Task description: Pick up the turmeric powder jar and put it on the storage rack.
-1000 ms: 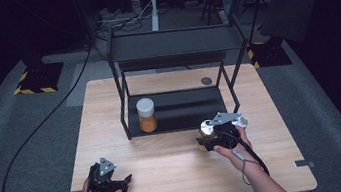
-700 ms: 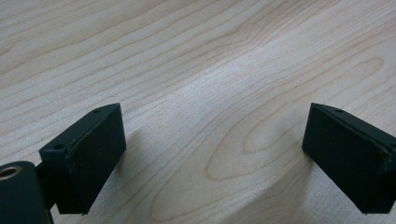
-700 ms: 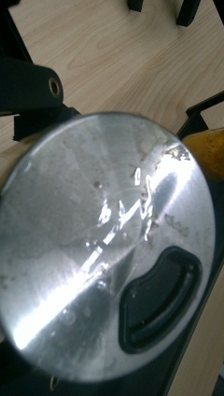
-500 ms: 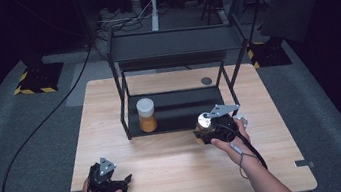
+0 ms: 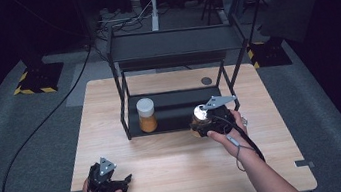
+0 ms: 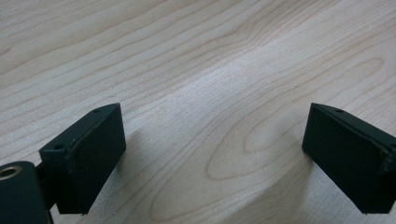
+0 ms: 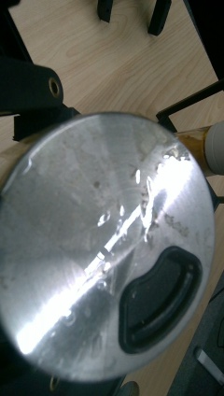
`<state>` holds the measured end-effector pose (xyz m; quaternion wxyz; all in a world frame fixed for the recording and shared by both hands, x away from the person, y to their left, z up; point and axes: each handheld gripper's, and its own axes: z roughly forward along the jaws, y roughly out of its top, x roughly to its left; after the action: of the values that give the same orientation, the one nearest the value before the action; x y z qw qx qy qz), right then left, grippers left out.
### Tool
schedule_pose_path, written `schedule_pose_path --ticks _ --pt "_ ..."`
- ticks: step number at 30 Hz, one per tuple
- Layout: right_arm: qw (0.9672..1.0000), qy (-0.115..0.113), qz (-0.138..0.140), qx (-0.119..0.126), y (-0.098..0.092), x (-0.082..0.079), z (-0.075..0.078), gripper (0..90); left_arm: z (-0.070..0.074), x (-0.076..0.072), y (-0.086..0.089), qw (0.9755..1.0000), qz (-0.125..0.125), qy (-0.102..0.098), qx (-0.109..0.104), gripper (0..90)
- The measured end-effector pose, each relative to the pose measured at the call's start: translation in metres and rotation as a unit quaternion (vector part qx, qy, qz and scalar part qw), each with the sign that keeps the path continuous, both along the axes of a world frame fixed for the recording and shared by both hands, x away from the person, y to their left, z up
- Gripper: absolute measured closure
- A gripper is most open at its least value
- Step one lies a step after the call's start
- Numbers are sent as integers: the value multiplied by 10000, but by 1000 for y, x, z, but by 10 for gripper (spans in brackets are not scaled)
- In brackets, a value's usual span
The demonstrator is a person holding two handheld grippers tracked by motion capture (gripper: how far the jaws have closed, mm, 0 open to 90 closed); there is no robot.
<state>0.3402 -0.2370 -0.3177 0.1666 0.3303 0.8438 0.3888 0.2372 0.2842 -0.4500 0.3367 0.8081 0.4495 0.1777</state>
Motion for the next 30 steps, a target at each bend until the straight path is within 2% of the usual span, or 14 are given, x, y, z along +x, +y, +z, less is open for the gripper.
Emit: schedule_pose_path --ticks 15,20,30 --pt "10000 -68 48 -47 20 17 14 316 0 0 0 10000 -6 4 0 59" --pt "9999 -34 101 -15 27 26 14 316 0 0 0 10000 -8 4 -2 59" --pt "9997 -51 180 -128 46 41 12 316 0 0 0 10000 -7 4 -2 59"
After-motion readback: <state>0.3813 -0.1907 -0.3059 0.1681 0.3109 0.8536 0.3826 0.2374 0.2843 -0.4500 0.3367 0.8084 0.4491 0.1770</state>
